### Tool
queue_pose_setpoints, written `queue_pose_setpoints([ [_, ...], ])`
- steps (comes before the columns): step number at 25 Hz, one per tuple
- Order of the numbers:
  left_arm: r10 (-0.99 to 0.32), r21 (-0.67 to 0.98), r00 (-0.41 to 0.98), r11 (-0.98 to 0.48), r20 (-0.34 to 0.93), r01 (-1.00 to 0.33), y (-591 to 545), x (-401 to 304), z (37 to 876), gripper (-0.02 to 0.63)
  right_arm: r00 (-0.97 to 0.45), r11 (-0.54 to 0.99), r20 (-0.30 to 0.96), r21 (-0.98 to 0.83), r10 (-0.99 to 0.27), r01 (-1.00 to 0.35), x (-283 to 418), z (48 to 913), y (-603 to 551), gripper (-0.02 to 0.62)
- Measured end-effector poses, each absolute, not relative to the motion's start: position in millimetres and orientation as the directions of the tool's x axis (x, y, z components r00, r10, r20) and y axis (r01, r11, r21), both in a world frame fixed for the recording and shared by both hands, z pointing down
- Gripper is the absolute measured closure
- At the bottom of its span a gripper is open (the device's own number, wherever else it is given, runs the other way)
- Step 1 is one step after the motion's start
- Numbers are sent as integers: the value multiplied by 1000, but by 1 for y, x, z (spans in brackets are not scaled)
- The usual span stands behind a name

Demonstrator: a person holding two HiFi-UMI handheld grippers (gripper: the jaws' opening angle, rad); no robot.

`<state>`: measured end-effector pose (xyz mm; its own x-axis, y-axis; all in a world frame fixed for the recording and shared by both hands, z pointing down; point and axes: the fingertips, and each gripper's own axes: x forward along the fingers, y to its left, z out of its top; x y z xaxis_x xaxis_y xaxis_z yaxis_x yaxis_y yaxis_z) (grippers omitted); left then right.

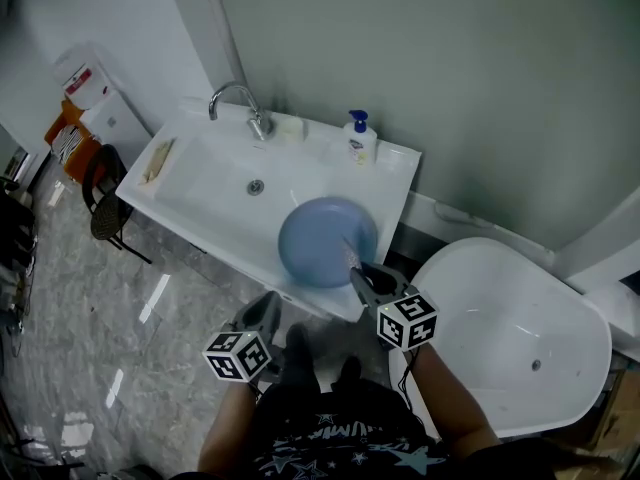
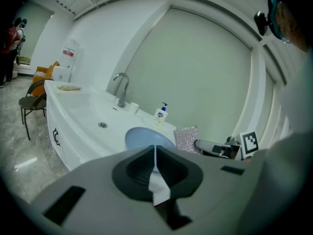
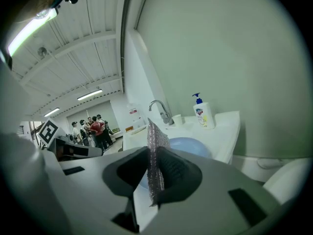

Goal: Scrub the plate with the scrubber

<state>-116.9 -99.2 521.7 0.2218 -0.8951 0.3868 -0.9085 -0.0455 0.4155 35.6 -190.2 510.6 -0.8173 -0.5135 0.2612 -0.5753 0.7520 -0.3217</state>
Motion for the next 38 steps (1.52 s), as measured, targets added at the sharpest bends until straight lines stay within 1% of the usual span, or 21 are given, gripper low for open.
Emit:
queue_pose_setpoints([
  [4,-885,430,248,-60,395,-901,-115,-121,525,583,-795,733,258,-310,-549,-606,40,506,-199,517],
  [17,-788,459,350,-98,506,-883,-187,-155,546,580,-714,653,282,-287,-641,-701,23,503,-243,517],
  [18,-781,465,362,-105,508,-879,-193,-157,548,571,-705,645,286,-286,-648,-709,22,504,-246,517],
  [20,-766,485,391,-118,511,-867,-204,-161,553,458,-687,626,296,-283,-663,-726,21,508,-252,517],
  [21,-758,492,403,-125,513,-862,-210,-163,556,449,-677,616,301,-282,-672,-736,20,510,-256,517],
  [31,-653,519,501,-188,569,-834,-252,-166,582,428,-601,540,343,-265,-722,-799,12,519,-280,517],
  [38,-589,532,545,-219,596,-818,-270,-168,595,425,-560,495,359,-262,-747,-828,10,525,-290,517],
])
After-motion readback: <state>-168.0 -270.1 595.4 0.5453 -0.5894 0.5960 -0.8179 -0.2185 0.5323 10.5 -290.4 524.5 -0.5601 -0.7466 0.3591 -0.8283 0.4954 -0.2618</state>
